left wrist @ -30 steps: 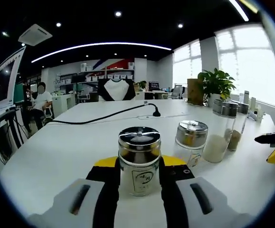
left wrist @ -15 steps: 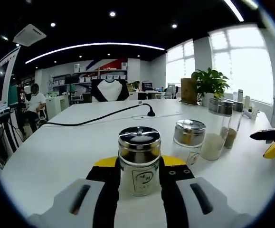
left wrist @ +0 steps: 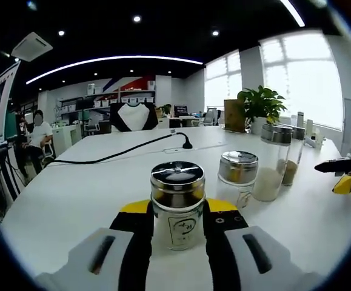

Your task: Rotate the seasoning bottle until the label or dispensing opening points toward the visible target arrow and the bottle remains upright within the marked orientation range

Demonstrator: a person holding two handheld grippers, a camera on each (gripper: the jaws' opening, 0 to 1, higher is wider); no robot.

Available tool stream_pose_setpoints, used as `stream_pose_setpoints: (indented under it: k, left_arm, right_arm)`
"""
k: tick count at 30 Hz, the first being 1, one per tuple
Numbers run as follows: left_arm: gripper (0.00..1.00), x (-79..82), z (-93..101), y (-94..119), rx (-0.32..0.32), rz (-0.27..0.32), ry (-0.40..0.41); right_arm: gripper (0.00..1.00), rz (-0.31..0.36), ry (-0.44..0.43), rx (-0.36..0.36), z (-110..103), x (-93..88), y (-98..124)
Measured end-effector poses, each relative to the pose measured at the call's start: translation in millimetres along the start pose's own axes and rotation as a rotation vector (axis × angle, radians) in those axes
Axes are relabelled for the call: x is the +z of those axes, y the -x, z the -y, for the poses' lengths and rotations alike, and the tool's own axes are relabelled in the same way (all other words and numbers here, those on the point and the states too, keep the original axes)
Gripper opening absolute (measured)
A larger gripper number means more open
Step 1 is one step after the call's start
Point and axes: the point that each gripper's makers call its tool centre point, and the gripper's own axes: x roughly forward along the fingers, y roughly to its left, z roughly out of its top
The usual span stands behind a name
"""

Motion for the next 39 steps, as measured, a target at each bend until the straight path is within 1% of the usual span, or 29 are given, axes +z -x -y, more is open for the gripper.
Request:
stream_pose_setpoints:
  k: [6, 8, 9, 12, 13, 15, 17, 19, 24, 27, 29, 33, 37, 38, 39]
  left_arm:
    - [0.34, -0.1, 1.0, 0, -0.014, 0.006, -0.008]
    - [0.34, -0.2, 1.5, 0, -0.005, 0.008, -0.013]
    - [0.34, -1.8, 0.9, 1, 0.001, -0.012, -0.093]
    - [0.35, -2.1, 4.2, 2, -0.002, 0.001, -0.061]
    - [0.36, -1.5, 7.0, 3, -0.015, 0.012, -0.041]
    - [0.39, -2.0, 7.6, 4, -0.011, 0.02, -0.021]
    - [0.41, -4.0, 8.5, 6, 0.005, 0.021, -0.042]
    - [0.46, -1.9, 9.8, 10, 0.015, 0.039, -0.045]
    - [0.48, -0.8, 9.7, 24, 0.066, 0.05, -0.062]
    - [0.48, 0.7, 8.8, 35, 0.098, 0.069, -0.064]
    - [0.48, 3.1, 7.9, 44, 0.12, 0.094, -0.056]
    - [0.48, 3.2, 11.7, 57, 0.128, 0.124, -0.023]
    - [0.5, -1.3, 14.1, 70, 0.147, 0.135, 0.0]
    - [0.51, -2.7, 15.9, 74, 0.145, 0.137, 0.012]
    - [0.54, -3.7, 19.4, 77, 0.129, 0.136, 0.022]
  right_arm:
    - [0.92, 0.0, 0.003, 0.0, 0, -0.4, 0]
    - [0.92, -0.001, 0.002, 0.002, -1, -0.8, -1]
    - [0.92, -0.003, 0.003, 0.003, 0, -1.4, -1]
    - [0.92, -0.008, 0.004, 0.003, 0, -2.7, -2]
    - [0.92, -0.006, 0.002, 0.003, 0, -2.7, -2]
    - [0.92, -0.005, 0.002, 0.001, 1, -3.1, -3]
    - [0.92, -0.006, 0.003, 0.004, 0, -3.4, -4]
    - [0.92, -0.006, 0.004, 0.005, -1, -3.7, -4]
    - [0.92, 0.001, 0.003, 0.009, -2, -3.4, -4]
    - [0.92, 0.009, -0.001, 0.012, -3, -3.7, -5]
    - [0.92, 0.025, -0.018, 0.008, -2, -4.7, -6]
    - [0.92, 0.029, -0.02, 0.009, -2, -7.7, -7]
    - [0.92, 0.051, -0.019, 0.005, -2, -5.1, -6]
    - [0.92, 0.053, -0.018, 0.002, -2, -5.0, -6]
    - [0.92, 0.055, -0.017, 0.001, -2, -4.6, -6]
